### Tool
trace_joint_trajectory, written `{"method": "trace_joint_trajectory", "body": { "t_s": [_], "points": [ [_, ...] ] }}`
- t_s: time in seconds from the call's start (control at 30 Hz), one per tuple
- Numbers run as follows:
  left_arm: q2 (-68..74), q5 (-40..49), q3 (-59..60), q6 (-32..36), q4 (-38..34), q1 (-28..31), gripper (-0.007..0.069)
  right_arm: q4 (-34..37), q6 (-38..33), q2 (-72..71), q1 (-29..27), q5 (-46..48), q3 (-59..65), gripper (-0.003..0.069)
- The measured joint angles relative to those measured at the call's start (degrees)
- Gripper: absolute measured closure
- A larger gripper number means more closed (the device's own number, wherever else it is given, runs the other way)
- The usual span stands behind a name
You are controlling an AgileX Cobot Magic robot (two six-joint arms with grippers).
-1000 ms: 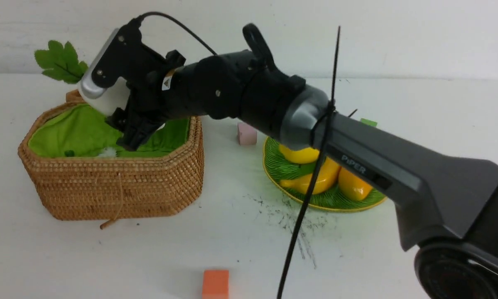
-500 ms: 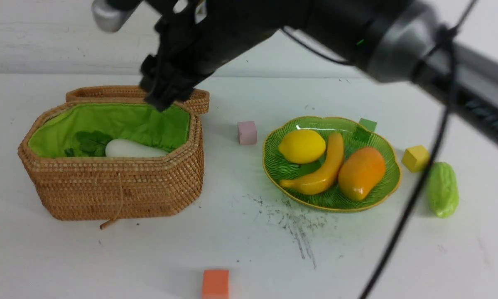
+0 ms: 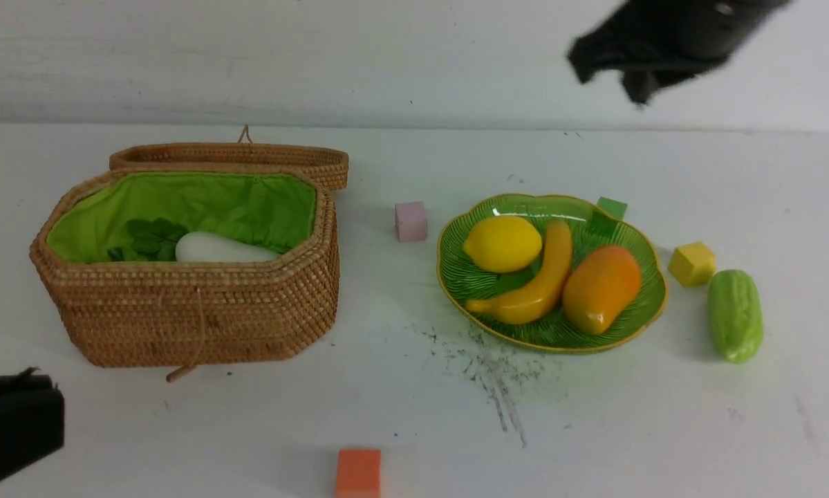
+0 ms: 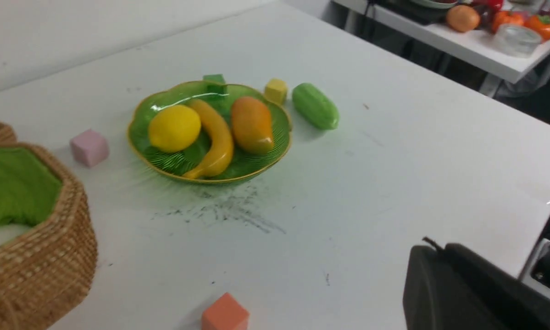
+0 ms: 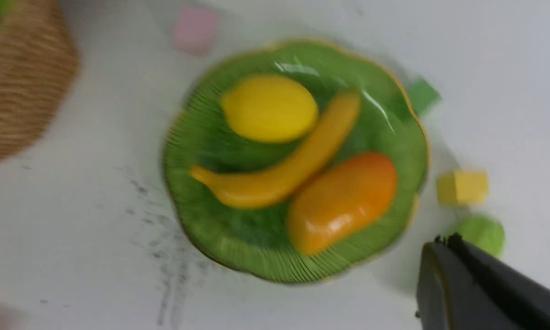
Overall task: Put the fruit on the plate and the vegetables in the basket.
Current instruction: Take a chayote with your right arm and place it on the basket on the left.
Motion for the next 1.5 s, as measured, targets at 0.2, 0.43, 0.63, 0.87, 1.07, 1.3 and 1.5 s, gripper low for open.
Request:
{"method": "trace_joint_trajectory", "body": {
  "t_s": [0.2,0.43,0.63,0.87,1.07,1.3,1.5],
  "points": [
    [0.0,0.1,0.0,2.2,-2.6,0.0,0.0612,7.2,5.3,2.0,-16.5,-3.6,16.1,0.0544],
    [0.0,-0.1,0.0,4.4,-2.7,0.0,0.0610,13.8,3.9,11.3,-24.6,-16.3,19.2,0.0232],
    [0.0,-0.2,0.0,4.9,-2.7,0.0,0.0609,11.5,2.0,17.9,-24.8,-22.8,19.3,0.0078],
    [0.0,-0.4,0.0,5.1,-2.7,0.0,0.0609,11.9,1.6,23.3,-24.8,-25.9,19.3,0.0130],
    [0.0,-0.4,0.0,5.1,-1.8,0.0,0.0609,12.0,1.3,23.4,-24.8,-24.9,19.3,0.0223],
    [0.0,-0.4,0.0,-0.6,4.2,0.0,0.0609,13.6,0.2,17.4,-24.4,-13.3,19.3,0.0223],
    [0.0,-0.5,0.0,-10.5,12.7,0.0,0.0609,17.6,-0.5,5.1,-16.0,-10.8,16.9,0.0223]
  ]
}}
